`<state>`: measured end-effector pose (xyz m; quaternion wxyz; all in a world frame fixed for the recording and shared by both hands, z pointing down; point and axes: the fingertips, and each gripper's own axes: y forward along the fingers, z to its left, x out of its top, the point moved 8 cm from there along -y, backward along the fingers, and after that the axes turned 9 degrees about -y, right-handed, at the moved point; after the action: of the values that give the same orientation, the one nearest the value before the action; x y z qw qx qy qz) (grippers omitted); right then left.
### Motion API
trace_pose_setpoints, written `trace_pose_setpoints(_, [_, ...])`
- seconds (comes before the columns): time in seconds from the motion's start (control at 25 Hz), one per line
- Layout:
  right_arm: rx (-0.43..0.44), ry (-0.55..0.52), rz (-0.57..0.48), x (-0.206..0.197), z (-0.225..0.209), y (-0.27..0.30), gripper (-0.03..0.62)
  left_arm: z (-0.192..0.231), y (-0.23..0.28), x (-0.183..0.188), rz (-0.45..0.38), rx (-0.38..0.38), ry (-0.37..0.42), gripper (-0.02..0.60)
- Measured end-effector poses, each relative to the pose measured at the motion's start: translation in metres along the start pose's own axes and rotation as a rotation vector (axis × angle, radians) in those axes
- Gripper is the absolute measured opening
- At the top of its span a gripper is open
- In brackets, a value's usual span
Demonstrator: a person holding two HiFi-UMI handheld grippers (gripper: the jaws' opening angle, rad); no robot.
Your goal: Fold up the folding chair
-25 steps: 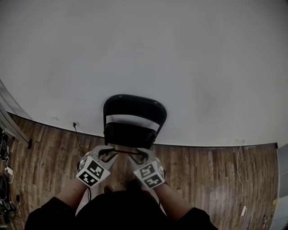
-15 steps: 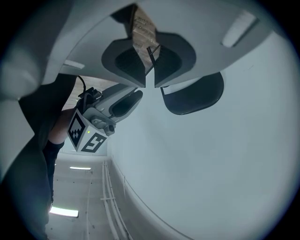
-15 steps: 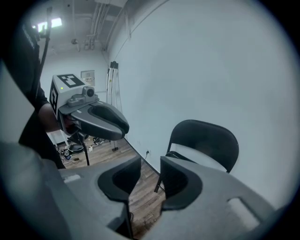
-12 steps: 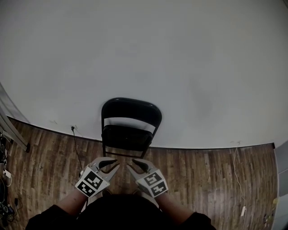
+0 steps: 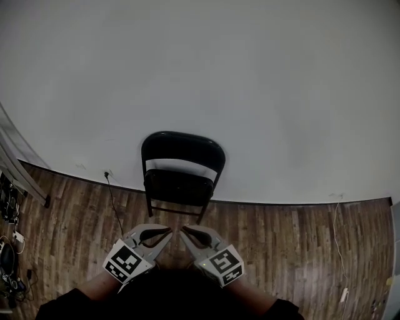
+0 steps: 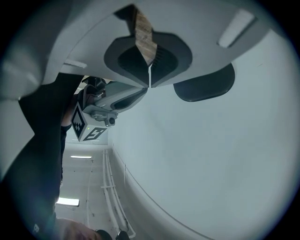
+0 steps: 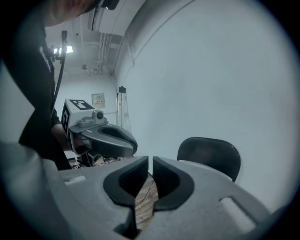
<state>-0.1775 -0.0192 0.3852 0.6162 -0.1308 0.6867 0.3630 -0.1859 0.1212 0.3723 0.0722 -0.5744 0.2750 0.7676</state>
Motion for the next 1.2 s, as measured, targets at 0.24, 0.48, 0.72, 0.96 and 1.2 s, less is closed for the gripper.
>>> trace_pose_setpoints(0.24, [0.038,0.051,-0.084,0.008,0.001,-0.016,0.005,-0.021,0.006,0.008,-0.017,-0.046,-0.023,0.003])
trace_pose_setpoints(0.48, [0.047,0.03,-0.16,0.009,-0.003,-0.026,0.002,-0.023,0.017,0.008,-0.036,-0.066,-0.064,0.002])
trace_pose_setpoints(0.72, [0.012,0.02,-0.205,-0.004,-0.011,-0.029,0.002,-0.016,0.034,-0.012,-0.044,-0.106,-0.189,0.002])
trace_pose_setpoints(0.96, [-0.005,0.04,-0.192,-0.011,-0.02,-0.028,0.002,-0.017,0.04,-0.004,-0.052,-0.12,-0.165,0.002])
trace_pose_setpoints(1.2, [-0.003,0.032,-0.183,-0.01,-0.02,-0.026,0.002,-0.015,0.042,-0.006,-0.047,-0.121,-0.171,0.002])
